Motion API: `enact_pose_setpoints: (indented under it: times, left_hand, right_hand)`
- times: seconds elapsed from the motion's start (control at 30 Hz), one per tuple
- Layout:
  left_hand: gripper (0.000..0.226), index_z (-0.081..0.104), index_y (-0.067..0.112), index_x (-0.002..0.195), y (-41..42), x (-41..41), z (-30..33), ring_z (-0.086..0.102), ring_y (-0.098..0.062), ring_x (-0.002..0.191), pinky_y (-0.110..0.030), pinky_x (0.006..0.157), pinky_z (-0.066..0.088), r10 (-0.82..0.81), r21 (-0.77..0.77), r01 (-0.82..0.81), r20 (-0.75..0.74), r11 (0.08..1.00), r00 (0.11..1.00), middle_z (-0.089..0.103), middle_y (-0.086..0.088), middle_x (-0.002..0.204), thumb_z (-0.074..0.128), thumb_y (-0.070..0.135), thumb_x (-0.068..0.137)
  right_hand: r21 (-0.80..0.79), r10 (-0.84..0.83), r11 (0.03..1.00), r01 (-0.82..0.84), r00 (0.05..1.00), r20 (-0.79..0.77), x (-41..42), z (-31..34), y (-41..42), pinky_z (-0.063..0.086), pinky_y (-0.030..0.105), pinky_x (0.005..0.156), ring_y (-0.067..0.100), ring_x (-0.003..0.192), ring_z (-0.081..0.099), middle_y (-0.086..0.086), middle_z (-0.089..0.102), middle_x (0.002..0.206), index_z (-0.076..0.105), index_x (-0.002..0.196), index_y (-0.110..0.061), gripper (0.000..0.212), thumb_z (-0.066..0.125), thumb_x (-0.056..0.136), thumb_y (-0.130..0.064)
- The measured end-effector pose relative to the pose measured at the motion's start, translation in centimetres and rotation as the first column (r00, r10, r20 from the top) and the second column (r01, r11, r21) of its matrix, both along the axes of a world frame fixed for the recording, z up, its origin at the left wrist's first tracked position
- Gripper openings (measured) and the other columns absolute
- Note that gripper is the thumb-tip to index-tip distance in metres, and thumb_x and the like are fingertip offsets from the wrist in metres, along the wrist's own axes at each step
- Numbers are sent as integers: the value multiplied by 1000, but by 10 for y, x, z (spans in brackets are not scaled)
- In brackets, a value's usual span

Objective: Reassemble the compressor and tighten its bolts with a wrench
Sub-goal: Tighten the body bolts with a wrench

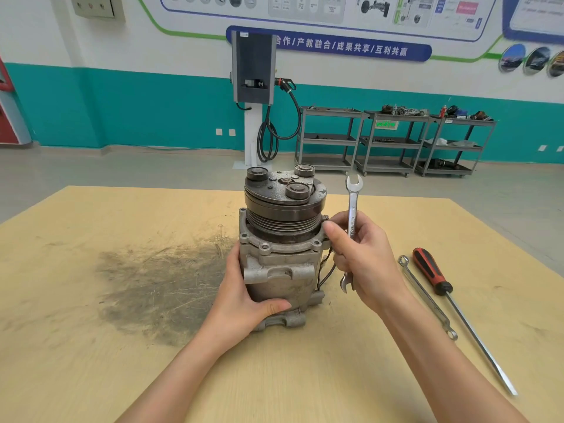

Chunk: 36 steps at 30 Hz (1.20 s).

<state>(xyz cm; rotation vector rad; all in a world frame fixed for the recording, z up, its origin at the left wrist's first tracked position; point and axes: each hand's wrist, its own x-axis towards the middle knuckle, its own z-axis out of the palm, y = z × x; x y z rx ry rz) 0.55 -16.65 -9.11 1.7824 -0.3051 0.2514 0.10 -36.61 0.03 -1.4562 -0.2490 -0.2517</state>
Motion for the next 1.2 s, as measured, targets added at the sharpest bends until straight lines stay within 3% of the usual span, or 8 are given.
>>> enact_pose_setpoints:
  times: [0.1,0.4,0.6,0.7,0.83,0.93,1.07,1.2]
  left_hand:
    - [120,17,23,152,0,1,-1,41,18,122,-16,107,33,2,-1,-2,2,1000,1000,39,55,117,93,17,58]
    - [119,18,24,151,0,1,-2,41,18,122,-10,102,34,-3,-14,4,12,1000,1000,41,53,117,93,18,57]
    - [120,18,25,151,0,1,-2,41,16,124,-20,107,33,-15,-25,16,27,1000,1000,41,50,121,93,17,57]
    - [120,18,25,150,-1,1,-2,42,14,124,-19,107,34,-21,-33,22,29,999,999,43,46,123,93,15,57]
    - [118,20,22,149,0,2,-3,45,12,123,-10,104,35,-19,-35,20,30,999,999,47,39,126,93,14,57]
    - [119,19,23,150,0,1,-2,45,10,125,-16,108,35,-20,-38,21,31,999,999,47,30,133,93,15,57]
    - [118,19,22,150,-1,3,-3,43,16,123,-7,103,34,-23,-20,24,35,1000,999,42,49,121,93,14,58]
    - [118,18,21,151,0,2,-3,42,17,123,-6,103,34,-24,-22,24,38,999,999,41,50,120,92,13,59]
  right_hand:
    - [7,43,999,-43,999,-7,0,-1,-4,20,19,42,16,57,24,-3,43,64,61,95,-8,6,56,97,-10]
    - [36,34,999,-34,999,-11,3,-3,-3,23,17,39,10,51,26,-3,46,63,57,90,-8,7,62,93,-11]
    - [34,25,999,-25,1000,-11,5,-4,-2,22,18,39,10,50,25,5,45,68,57,88,-8,6,61,92,-9]
    - [49,2,999,-1,1000,-25,7,-4,-1,24,17,37,7,45,25,3,49,64,52,86,-8,14,66,90,-8]
    - [62,98,993,-96,995,-14,5,-4,-7,22,16,40,14,56,21,0,40,65,61,94,-7,8,60,91,-14]
    - [39,85,996,-84,996,-14,6,-5,-7,16,22,42,18,57,18,-2,42,62,60,94,-6,6,55,96,-8]
    - [41,29,999,-27,999,-28,6,-4,-3,23,17,38,8,45,25,4,46,65,52,89,-6,12,64,91,-8]
    - [63,98,993,-97,995,-11,5,-5,-6,23,16,39,12,55,25,-3,45,64,59,94,-7,6,60,92,-12]
